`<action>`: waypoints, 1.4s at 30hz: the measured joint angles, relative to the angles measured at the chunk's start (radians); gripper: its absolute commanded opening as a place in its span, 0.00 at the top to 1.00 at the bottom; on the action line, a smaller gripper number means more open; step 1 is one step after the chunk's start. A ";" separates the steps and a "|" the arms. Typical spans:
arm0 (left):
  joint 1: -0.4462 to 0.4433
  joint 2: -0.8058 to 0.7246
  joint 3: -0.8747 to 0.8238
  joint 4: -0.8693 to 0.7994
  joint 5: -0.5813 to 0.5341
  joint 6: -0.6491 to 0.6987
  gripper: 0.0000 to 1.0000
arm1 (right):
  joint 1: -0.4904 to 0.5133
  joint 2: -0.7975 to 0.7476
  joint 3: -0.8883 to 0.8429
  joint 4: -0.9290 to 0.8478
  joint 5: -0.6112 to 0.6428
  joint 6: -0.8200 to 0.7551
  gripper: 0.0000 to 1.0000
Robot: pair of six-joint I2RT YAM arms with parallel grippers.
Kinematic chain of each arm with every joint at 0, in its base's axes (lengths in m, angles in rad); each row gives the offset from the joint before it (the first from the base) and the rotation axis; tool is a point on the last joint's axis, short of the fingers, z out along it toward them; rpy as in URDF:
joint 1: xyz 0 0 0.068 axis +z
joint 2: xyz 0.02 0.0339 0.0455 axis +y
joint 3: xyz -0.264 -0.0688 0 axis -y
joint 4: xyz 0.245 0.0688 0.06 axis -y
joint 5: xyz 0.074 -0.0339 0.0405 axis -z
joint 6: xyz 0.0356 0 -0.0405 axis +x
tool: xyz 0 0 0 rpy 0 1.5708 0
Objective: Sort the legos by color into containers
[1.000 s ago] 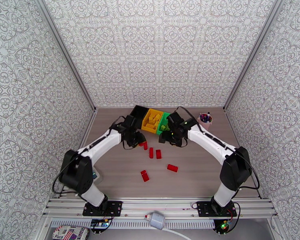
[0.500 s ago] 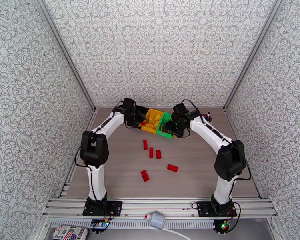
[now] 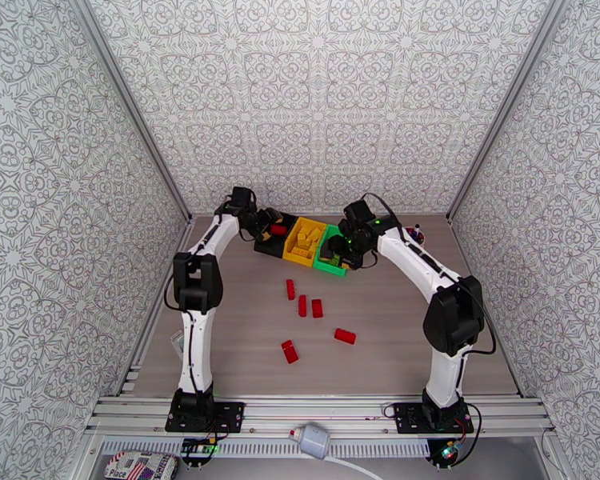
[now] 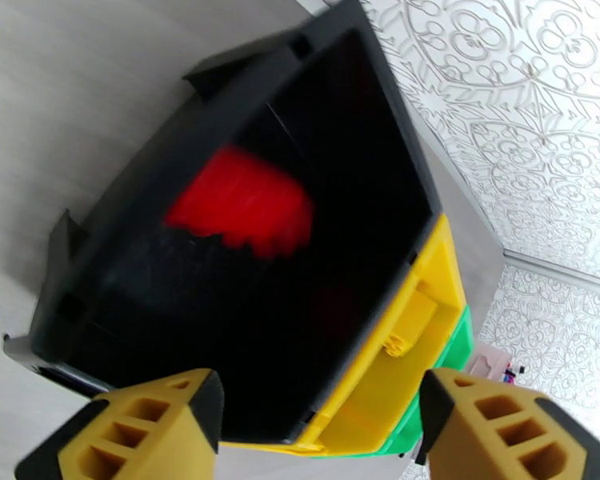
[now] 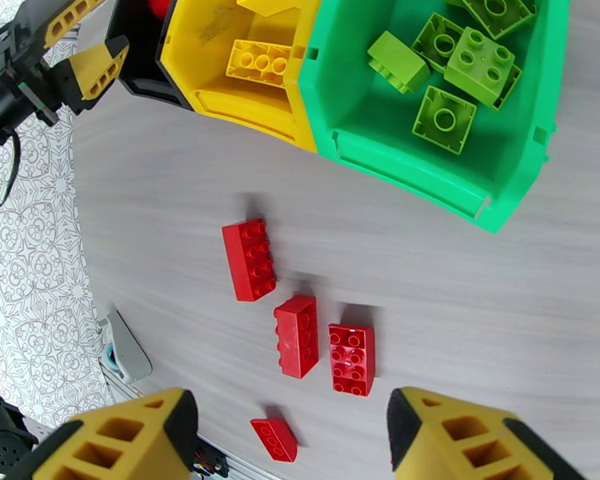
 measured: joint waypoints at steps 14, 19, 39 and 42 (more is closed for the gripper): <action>-0.097 -0.513 -0.591 -0.042 -0.148 0.104 0.22 | 0.010 -0.204 -0.266 0.015 0.006 0.000 0.28; -0.212 -0.673 -0.805 -0.072 -0.239 0.112 0.21 | 0.065 -0.300 -0.382 0.019 0.039 0.000 0.29; -0.705 -0.701 -1.130 -0.151 -0.445 -0.092 0.21 | 0.209 -0.664 -0.776 0.035 0.179 0.145 0.32; -0.721 -0.689 -1.154 -0.153 -0.454 -0.108 0.21 | 0.213 -0.708 -0.804 0.038 0.186 0.169 0.32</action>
